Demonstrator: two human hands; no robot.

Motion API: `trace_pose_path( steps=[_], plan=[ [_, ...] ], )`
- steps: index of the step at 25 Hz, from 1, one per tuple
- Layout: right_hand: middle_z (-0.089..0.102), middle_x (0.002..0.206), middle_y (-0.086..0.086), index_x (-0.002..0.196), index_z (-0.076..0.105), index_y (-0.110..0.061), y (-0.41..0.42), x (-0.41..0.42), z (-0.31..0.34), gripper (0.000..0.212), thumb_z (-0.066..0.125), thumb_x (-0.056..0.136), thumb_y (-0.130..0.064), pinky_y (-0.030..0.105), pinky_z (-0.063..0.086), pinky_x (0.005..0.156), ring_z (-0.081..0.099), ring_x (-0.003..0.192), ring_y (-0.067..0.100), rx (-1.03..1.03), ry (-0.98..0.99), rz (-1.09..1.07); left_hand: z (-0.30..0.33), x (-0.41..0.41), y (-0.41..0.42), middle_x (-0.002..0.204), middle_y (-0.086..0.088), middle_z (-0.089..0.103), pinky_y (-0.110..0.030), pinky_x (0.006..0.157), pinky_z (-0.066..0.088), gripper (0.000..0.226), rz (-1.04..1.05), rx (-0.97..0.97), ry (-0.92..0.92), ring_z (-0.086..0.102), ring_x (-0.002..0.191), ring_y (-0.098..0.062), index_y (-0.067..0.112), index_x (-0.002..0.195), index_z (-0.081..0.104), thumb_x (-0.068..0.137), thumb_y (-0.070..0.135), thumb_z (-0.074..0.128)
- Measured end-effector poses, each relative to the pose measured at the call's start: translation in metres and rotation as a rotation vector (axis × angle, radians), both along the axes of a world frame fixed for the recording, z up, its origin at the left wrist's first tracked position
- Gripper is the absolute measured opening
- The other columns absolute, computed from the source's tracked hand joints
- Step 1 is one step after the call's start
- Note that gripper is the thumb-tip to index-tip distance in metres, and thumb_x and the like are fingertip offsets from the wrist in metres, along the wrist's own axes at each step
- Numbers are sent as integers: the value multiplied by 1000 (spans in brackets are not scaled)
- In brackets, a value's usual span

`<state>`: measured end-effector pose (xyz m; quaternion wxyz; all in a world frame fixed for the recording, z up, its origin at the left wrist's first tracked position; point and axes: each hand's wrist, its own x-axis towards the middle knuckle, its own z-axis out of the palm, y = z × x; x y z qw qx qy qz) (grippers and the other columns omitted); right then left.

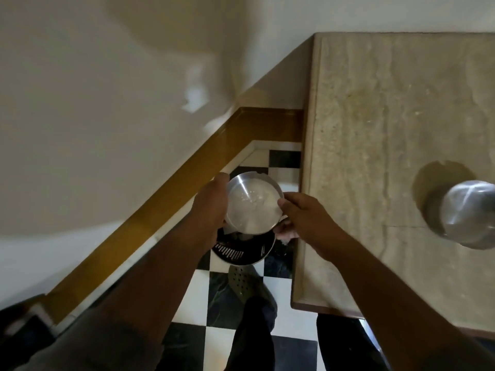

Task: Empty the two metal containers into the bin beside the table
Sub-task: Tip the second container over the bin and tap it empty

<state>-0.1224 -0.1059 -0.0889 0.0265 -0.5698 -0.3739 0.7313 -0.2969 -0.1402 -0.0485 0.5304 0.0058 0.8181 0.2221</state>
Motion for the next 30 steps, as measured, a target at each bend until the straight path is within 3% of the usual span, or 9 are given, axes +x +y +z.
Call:
trace_pose_path(
  steps=[5, 9, 12, 16, 20, 22, 24, 27, 30],
  plan=[
    [63, 114, 20, 130, 54, -6, -8, -32, -16, 33, 49, 100, -20, 36, 64, 71, 73, 78, 23, -82, -15, 67, -22, -37, -32, 121, -16, 68, -44, 81, 58, 37, 103, 71, -80, 64, 101, -27, 9, 122, 64, 103, 34, 45],
    [57, 127, 11, 128, 51, -11, -11, -43, -23, 33, 57, 95, -13, 41, 62, 82, 65, 109, 29, -28, 9, 209, -42, -80, -51, 106, -14, 71, -59, 98, 52, 45, 120, 51, -245, 65, 110, -35, 13, 94, 64, 99, 55, 49],
    [53, 122, -6, 126, 48, -23, -16, -48, -18, 36, 60, 93, -14, 34, 59, 86, 62, 109, 19, 240, -2, 477, -53, -92, -57, 119, -12, 68, -56, 102, 52, 37, -94, 79, -464, 64, 113, -33, 23, 106, 63, 83, 51, 70],
    [47, 126, -5, 129, 44, -24, -26, -46, -22, 45, 64, 90, -13, 23, 52, 85, 57, 111, 13, 627, 49, 800, -74, -101, -52, 132, -12, 57, -52, 106, 51, 94, -515, 13, -598, 58, 121, -35, 22, 131, 52, 49, 38, 95],
    [53, 130, 11, 127, 48, -17, -32, -36, -44, 50, 72, 83, -14, 35, 54, 87, 55, 113, 23, 1078, 55, 1109, -100, -91, -43, 149, -5, 47, -51, 104, 52, 138, -976, 84, -384, 53, 128, -29, 30, 155, 26, 35, 54, 90],
    [54, 133, 19, 128, 50, -12, -40, -30, -57, 53, 75, 81, -15, 45, 57, 86, 55, 117, 35, 1181, -46, 1161, -114, -77, -50, 158, -4, 36, -50, 108, 48, 145, -1108, 161, -152, 44, 137, -28, 28, 160, 14, 39, 57, 90],
    [43, 146, 25, 138, 42, -6, -49, -23, -67, 68, 73, 83, -29, 56, 51, 98, 42, 134, 42, 1232, -149, 1159, -129, -67, -65, 160, -9, 29, -48, 112, 42, 147, -1192, 269, 153, 36, 142, -30, 17, 161, 5, 49, 55, 93],
    [19, 155, 30, 144, 25, 4, -49, -17, -45, 90, 59, 86, -56, 51, 21, 120, 12, 147, 41, 1406, -144, 871, -147, -62, -87, 157, -16, 32, -49, 111, 41, 149, -1207, 432, 368, 35, 140, -33, 6, 161, 7, 50, 56, 93],
    [8, 152, 27, 142, 15, 6, -57, -22, -22, 103, 53, 81, -67, 51, 9, 121, 2, 146, 38, 1619, -28, 591, -156, -49, -94, 156, -20, 33, -50, 111, 38, 147, -1118, 526, 422, 34, 141, -35, 2, 160, 10, 51, 54, 93]
  ],
)
